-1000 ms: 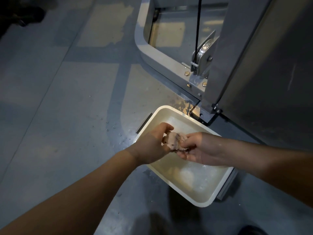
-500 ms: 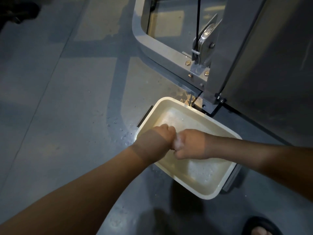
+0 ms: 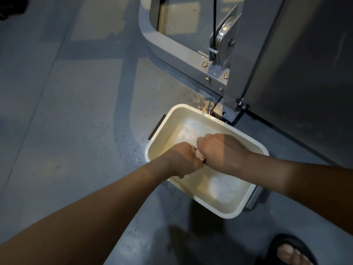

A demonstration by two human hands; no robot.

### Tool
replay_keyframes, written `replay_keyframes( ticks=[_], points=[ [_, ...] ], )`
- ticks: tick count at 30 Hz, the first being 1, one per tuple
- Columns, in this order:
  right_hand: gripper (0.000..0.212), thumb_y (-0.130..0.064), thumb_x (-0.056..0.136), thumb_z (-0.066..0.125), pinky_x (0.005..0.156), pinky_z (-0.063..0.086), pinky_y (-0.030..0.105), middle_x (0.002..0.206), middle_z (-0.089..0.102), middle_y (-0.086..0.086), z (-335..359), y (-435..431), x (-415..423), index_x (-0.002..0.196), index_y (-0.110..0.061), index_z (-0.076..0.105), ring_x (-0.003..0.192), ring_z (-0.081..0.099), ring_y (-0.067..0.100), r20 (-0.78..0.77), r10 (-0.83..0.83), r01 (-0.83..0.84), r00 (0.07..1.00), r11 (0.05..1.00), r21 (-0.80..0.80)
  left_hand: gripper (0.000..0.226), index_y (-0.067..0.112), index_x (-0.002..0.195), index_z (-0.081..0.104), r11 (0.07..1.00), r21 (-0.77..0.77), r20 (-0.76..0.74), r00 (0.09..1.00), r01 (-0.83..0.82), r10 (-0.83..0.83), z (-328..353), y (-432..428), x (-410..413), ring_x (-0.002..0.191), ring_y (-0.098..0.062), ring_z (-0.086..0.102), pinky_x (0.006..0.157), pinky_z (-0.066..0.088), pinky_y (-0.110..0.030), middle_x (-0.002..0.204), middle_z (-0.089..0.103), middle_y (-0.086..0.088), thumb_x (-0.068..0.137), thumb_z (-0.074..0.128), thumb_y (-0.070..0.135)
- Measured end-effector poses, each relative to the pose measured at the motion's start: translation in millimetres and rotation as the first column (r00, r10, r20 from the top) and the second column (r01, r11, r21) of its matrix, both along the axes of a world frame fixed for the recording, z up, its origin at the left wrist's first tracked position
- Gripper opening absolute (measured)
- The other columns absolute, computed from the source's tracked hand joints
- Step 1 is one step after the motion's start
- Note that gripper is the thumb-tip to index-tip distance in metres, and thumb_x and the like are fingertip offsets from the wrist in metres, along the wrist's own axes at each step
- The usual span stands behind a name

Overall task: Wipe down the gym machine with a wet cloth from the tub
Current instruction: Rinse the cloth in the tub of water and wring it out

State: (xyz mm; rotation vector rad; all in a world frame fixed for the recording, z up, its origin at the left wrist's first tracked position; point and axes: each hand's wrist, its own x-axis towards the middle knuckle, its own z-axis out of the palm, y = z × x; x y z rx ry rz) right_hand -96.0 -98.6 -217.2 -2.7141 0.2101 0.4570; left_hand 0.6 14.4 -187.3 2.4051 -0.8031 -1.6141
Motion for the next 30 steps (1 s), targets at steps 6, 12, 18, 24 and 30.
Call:
replay_keyframes(
  ticks=[6, 12, 18, 24, 30],
  points=[
    [0.014, -0.017, 0.093, 0.062, 0.045, 0.043, 0.022, 0.069, 0.059, 0.003, 10, -10, 3, 0.083, -0.014, 0.054, 0.062, 0.059, 0.017, -0.663, -0.291, 0.705, 0.690, 0.481, 0.522, 0.058, 0.013, 0.142, 0.038, 0.820, -0.485, 0.405, 0.909, 0.304, -0.098, -6, 25, 16, 0.088, -0.009, 0.055, 0.073, 0.039, -0.002, 0.119, 0.056, -0.003, 0.091, 0.063, 0.005],
    [0.028, -0.017, 0.095, 0.059, 0.035, 0.020, 0.013, 0.055, 0.028, -0.005, 25, -14, 10, 0.074, -0.022, 0.041, 0.039, 0.024, 0.004, -0.864, 0.118, 0.841, 0.489, 0.200, 0.503, 0.050, 0.000, 0.134, 0.053, 0.509, -0.453, 0.671, 0.656, 0.732, -0.345, -14, 30, 17, 0.097, -0.022, 0.051, 0.082, 0.047, -0.027, 0.112, 0.054, -0.015, 0.088, 0.070, 0.007],
    [0.016, -0.022, 0.093, 0.059, 0.045, 0.025, 0.023, 0.062, 0.042, 0.004, 29, -2, 22, 0.083, -0.011, 0.052, 0.050, 0.036, 0.019, -0.564, -0.186, 0.525, 0.805, 0.666, 0.530, 0.024, 0.011, 0.093, 0.048, 0.737, -0.156, 0.730, 0.580, 0.658, -0.363, -8, 11, 18, 0.069, -0.030, 0.055, 0.057, 0.032, -0.036, 0.071, 0.042, 0.000, 0.081, 0.068, 0.005],
    [0.031, -0.039, 0.100, 0.047, 0.069, 0.041, 0.030, 0.070, 0.041, -0.004, 30, 4, 17, 0.075, -0.022, 0.041, 0.076, 0.050, 0.024, -0.225, -0.021, 0.034, 0.974, 0.998, 0.057, 0.023, 0.023, 0.074, 0.043, 0.883, 0.025, 0.593, 0.704, 0.470, -0.391, 7, -3, 2, 0.068, -0.022, 0.048, 0.064, 0.041, -0.029, 0.071, 0.047, 0.005, 0.091, 0.059, 0.027],
    [0.010, -0.018, 0.089, 0.056, 0.065, 0.040, 0.027, 0.080, 0.058, -0.004, 29, 8, 9, 0.085, -0.026, 0.050, 0.077, 0.059, 0.024, -0.055, 0.086, -0.090, 0.995, 0.993, -0.079, 0.022, 0.013, 0.072, 0.059, 0.963, -0.025, 0.271, 0.929, 0.268, -0.252, 7, -8, -3, 0.065, -0.022, 0.057, 0.058, 0.046, -0.028, 0.071, 0.061, -0.005, 0.093, 0.055, 0.020]
  ],
)
